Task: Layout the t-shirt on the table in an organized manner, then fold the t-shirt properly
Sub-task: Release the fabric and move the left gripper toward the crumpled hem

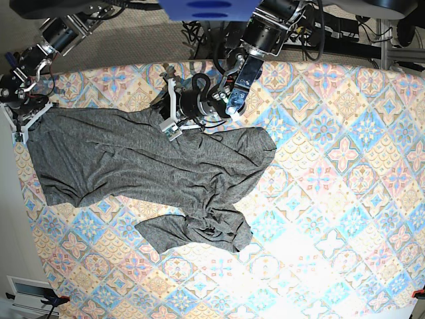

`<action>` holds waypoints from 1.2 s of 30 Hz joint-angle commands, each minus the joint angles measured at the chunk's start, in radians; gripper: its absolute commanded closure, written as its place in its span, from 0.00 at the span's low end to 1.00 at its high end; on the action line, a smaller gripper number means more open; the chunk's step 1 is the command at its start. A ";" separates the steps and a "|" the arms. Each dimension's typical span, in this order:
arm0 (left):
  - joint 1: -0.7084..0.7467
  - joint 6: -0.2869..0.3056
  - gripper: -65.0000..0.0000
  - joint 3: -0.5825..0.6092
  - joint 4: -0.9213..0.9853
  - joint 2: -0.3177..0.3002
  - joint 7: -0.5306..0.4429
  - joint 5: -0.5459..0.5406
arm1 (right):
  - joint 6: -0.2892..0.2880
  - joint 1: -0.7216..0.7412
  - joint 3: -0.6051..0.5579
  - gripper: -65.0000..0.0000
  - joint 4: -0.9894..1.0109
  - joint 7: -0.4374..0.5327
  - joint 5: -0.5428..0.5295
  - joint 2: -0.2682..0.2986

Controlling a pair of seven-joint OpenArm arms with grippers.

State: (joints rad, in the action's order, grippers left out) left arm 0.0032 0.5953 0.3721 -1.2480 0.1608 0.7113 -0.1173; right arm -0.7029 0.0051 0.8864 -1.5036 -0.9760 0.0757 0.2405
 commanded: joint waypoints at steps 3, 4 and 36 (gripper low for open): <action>0.025 -0.005 0.87 0.006 -0.075 -0.004 0.077 0.043 | 0.005 0.008 0.003 1.00 -0.018 0.016 -0.004 0.024; 0.042 -0.005 0.87 0.006 -0.124 -0.004 0.077 0.043 | 0.005 0.008 0.003 1.00 -0.018 0.016 -0.004 0.024; -0.239 -0.005 0.85 -0.014 -0.269 -0.004 0.199 0.055 | 0.005 0.002 0.004 1.00 -0.018 0.018 -0.004 0.024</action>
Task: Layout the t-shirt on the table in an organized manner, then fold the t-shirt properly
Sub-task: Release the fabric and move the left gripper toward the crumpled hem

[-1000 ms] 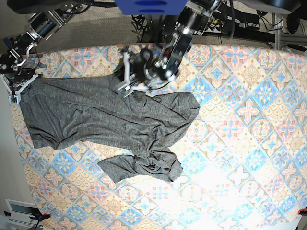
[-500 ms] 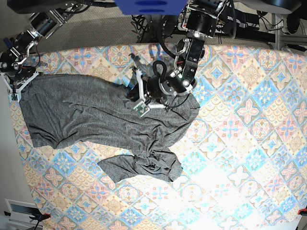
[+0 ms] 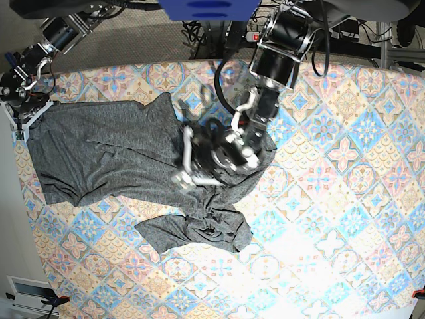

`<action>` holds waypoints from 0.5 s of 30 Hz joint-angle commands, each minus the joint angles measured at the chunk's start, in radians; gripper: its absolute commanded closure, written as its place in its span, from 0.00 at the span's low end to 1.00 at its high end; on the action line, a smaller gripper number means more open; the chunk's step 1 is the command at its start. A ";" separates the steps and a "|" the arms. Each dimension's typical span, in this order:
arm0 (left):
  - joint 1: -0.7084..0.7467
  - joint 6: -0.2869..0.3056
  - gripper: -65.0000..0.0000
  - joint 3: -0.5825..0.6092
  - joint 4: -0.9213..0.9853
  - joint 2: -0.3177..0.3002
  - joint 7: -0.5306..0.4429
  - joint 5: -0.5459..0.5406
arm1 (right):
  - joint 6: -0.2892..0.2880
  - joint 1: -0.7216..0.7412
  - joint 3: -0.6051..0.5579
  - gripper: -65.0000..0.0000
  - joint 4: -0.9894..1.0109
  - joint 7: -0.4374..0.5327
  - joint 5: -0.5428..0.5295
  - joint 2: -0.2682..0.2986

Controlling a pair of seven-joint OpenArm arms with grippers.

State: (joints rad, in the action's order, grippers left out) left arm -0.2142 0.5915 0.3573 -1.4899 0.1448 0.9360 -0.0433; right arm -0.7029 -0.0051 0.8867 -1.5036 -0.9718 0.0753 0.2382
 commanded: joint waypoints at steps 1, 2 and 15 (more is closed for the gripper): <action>-0.018 -0.002 0.83 0.016 -0.035 0.012 -0.027 -0.019 | 0.005 0.014 0.004 1.00 -0.018 0.014 -0.004 0.028; -0.006 -0.002 0.82 0.021 -0.039 0.012 -0.028 -0.019 | 0.005 0.014 0.004 1.00 -0.018 0.014 -0.004 0.028; 0.069 -0.002 0.84 -0.014 -0.128 -0.029 -0.025 -0.019 | 0.005 0.014 0.084 1.00 -0.088 0.228 -0.007 0.028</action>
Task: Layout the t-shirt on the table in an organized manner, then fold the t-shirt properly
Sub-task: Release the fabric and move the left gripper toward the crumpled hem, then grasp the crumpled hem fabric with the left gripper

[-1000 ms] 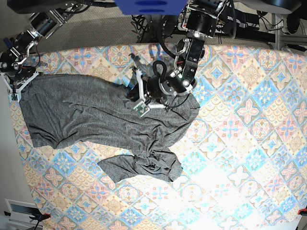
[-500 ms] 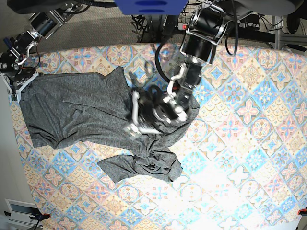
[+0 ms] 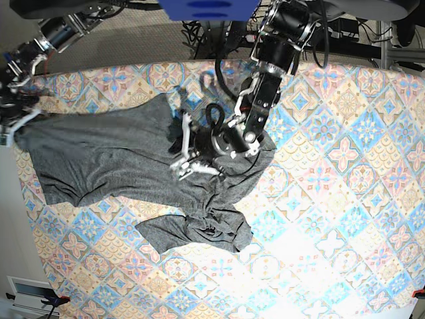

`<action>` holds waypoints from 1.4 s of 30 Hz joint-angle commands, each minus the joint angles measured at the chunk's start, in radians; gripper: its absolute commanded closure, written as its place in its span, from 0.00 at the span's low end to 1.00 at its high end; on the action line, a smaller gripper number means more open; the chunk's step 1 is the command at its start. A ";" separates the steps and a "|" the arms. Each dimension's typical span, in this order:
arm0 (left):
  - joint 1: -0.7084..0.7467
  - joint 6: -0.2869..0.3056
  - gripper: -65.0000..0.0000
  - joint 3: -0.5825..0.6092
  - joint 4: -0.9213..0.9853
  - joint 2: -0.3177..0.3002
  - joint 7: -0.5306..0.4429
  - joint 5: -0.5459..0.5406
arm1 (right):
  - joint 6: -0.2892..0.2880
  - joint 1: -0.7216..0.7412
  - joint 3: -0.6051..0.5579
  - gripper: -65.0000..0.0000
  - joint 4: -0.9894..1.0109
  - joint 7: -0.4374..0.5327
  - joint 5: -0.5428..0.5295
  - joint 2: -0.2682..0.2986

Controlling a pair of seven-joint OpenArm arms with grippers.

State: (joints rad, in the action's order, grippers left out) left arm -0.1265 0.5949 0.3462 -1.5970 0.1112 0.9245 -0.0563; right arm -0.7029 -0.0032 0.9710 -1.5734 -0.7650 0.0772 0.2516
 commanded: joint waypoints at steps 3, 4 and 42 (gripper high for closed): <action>-0.008 -0.005 0.84 -0.003 -0.021 -0.003 -0.014 -0.006 | 0.005 0.039 0.003 1.00 -0.023 0.057 -0.009 0.013; -0.003 -0.005 0.84 -0.003 -0.021 -0.003 -0.015 -0.006 | 0.005 0.050 0.004 1.00 -0.025 0.071 -0.009 0.013; -0.391 -0.005 0.47 -0.551 0.542 -0.017 -0.419 0.118 | 0.116 -0.033 -0.005 1.00 -0.008 0.109 -0.007 -0.027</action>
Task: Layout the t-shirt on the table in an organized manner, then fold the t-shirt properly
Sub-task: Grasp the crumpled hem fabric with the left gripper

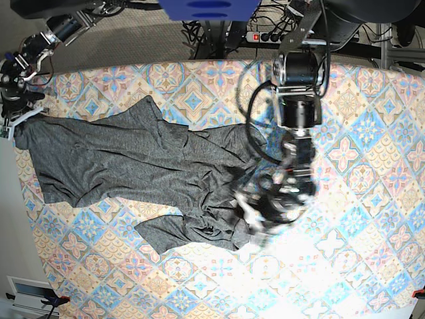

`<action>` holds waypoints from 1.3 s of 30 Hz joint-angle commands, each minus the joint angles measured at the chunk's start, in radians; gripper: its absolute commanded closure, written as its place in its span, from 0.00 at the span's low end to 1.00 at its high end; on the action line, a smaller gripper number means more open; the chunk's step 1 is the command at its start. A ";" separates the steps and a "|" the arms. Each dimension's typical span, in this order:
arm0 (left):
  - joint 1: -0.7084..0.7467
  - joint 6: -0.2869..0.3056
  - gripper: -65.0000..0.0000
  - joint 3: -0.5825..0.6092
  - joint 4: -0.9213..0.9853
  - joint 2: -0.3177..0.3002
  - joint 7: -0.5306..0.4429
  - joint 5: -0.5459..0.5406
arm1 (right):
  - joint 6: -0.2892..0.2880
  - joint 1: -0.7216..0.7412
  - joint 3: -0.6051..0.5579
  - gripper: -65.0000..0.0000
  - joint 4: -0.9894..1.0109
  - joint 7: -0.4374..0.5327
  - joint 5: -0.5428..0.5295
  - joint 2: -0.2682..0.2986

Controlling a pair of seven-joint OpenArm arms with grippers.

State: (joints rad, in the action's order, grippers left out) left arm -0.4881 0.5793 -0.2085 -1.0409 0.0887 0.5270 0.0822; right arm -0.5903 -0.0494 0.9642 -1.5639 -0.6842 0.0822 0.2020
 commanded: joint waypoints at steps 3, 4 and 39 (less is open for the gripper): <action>-0.030 0.011 0.47 -0.084 0.057 0.006 -0.113 -0.022 | 0.003 0.012 0.002 1.00 -0.017 0.027 -0.012 0.023; -0.030 0.011 0.47 -0.087 0.080 0.006 -0.135 -0.022 | 0.003 0.012 0.002 1.00 -0.017 0.027 -0.012 0.023; -0.317 -0.075 0.64 -0.067 0.891 -0.014 -0.595 -0.003 | 0.002 -0.057 -0.064 1.00 -0.094 0.028 -0.012 0.021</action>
State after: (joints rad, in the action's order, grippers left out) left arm -0.7700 0.4923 -0.2752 -0.1379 0.0692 -0.0456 0.0872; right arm -0.5938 -0.1158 0.8963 -1.6363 -0.6769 0.0788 0.2020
